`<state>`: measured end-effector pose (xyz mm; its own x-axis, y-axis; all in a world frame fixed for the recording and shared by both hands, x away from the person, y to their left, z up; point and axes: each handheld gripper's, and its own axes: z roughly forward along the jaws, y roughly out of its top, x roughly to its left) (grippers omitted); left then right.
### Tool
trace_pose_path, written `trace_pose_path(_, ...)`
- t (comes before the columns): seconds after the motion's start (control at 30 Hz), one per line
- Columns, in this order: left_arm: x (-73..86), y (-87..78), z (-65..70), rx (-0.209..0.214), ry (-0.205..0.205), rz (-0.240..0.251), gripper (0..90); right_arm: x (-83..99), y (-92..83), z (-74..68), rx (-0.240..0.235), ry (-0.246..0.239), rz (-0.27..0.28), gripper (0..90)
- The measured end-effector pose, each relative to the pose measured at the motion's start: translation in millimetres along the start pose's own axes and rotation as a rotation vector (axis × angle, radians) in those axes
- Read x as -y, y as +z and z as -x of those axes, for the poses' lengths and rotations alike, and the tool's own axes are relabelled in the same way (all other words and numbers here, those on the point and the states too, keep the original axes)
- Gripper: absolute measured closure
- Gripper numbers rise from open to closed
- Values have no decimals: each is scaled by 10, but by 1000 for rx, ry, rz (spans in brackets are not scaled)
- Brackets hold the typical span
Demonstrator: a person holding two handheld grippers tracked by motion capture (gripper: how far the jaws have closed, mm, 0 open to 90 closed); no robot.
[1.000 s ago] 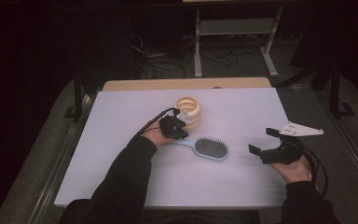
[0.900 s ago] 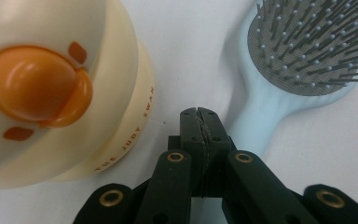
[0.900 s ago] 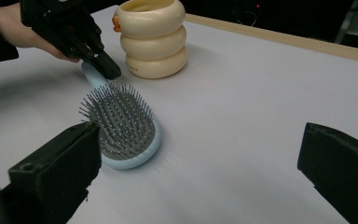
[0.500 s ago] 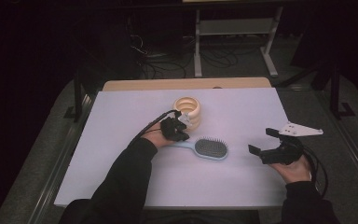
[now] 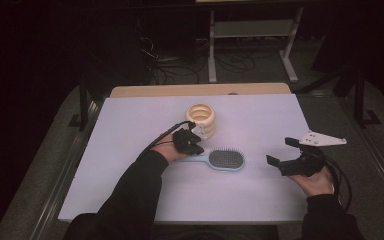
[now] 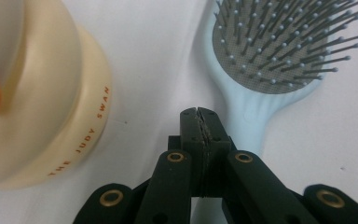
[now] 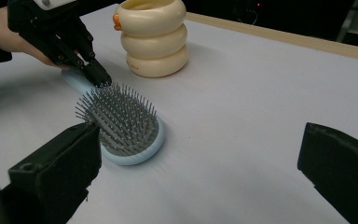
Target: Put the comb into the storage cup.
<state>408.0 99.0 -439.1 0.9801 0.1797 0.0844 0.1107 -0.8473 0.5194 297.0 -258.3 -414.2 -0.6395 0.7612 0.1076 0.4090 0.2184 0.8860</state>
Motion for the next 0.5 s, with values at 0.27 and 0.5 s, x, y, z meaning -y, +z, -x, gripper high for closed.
trace_pose_path(0.27, 20, -37, 61, 14, 18, -10, 900, 1, 3, 1, 0, 0, -2, 0)
trace_pose_path(0.5, 34, -65, 110, 22, 25, -21, 900, 2, 6, -3, 0, -2, -4, 0)
